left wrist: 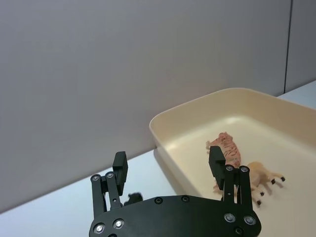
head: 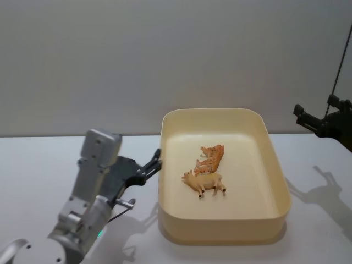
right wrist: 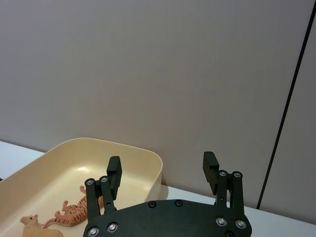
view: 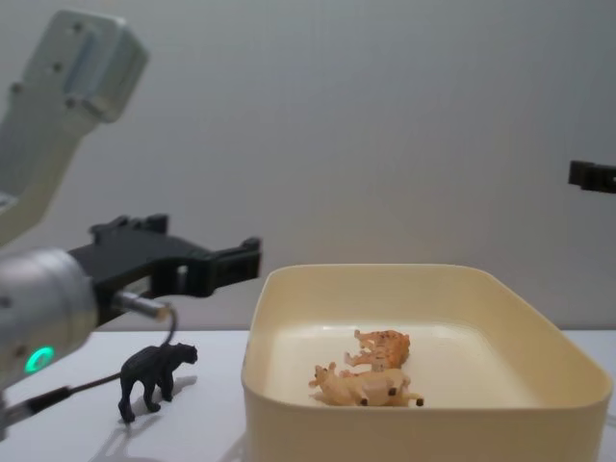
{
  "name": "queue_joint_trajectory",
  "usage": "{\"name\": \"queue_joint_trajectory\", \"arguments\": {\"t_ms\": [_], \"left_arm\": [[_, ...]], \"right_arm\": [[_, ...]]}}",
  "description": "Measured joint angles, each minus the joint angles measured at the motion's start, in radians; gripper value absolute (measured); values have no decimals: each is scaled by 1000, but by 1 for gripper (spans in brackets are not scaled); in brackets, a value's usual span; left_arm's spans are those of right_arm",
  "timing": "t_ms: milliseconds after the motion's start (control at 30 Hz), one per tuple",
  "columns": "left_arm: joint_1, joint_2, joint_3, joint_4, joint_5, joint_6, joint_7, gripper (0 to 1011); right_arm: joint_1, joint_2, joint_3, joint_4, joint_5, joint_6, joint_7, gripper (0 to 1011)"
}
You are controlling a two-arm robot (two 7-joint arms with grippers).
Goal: Pick up the toy alternately with two hands and place it into the central storage box.
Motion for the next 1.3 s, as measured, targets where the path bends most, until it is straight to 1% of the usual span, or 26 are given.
{"name": "queue_joint_trajectory", "arguments": {"t_ms": [33,133,167,233,267,367,467,500,533,567,600,667,767,800,933,967,1133,1300], "left_arm": [[13,14,-7,-10,-18,7,7,1001],[26,32,-17,-20,-45,16,12,1001],[34,44,-24,-23,-63,22,13,1001],[43,59,-34,-25,-83,28,8,1001],[43,59,-34,-25,-83,28,8,1001],[49,78,-46,-20,-107,33,-14,1001],[49,94,-60,1,-129,35,-60,1001],[49,94,-60,1,-129,35,-60,1001],[47,100,-65,12,-135,35,-83,1001],[45,102,-67,16,-137,35,-90,1001],[40,107,-73,33,-142,33,-117,1001],[36,110,-76,44,-146,31,-142,1002],[24,116,-85,79,-151,24,-196,1001],[17,119,-89,100,-152,19,-226,1002],[0,121,-96,144,-154,11,-275,1001],[-8,121,-98,165,-154,7,-298,1001],[-39,118,-107,244,-156,-11,-371,1001],[-67,110,-112,313,-158,-30,-422,1002]], "right_arm": [[-3,2,2,-4,1,0,-2,1001],[-9,7,5,-11,3,-1,-5,1001],[-10,8,6,-12,3,-1,-6,1001],[-13,11,8,-16,4,-1,-8,1001],[-14,11,8,-17,4,-1,-8,1001],[-17,14,11,-21,5,-1,-11,1001],[-20,16,12,-24,6,-1,-12,1001],[-20,16,13,-25,6,-1,-12,1001],[-21,17,13,-26,6,-1,-12,1001],[-21,17,13,-26,7,-1,-13,1001],[-22,18,14,-28,7,-1,-13,1001],[-23,19,15,-29,7,-1,-14,1001],[-24,19,15,-30,7,-1,-14,1001],[-25,20,15,-31,7,-1,-15,1001],[-26,20,16,-32,7,-1,-15,1001],[-26,21,16,-32,8,-1,-15,1001],[-27,21,17,-33,8,-1,-16,1001],[-27,22,17,-34,8,-1,-16,1001]]}}
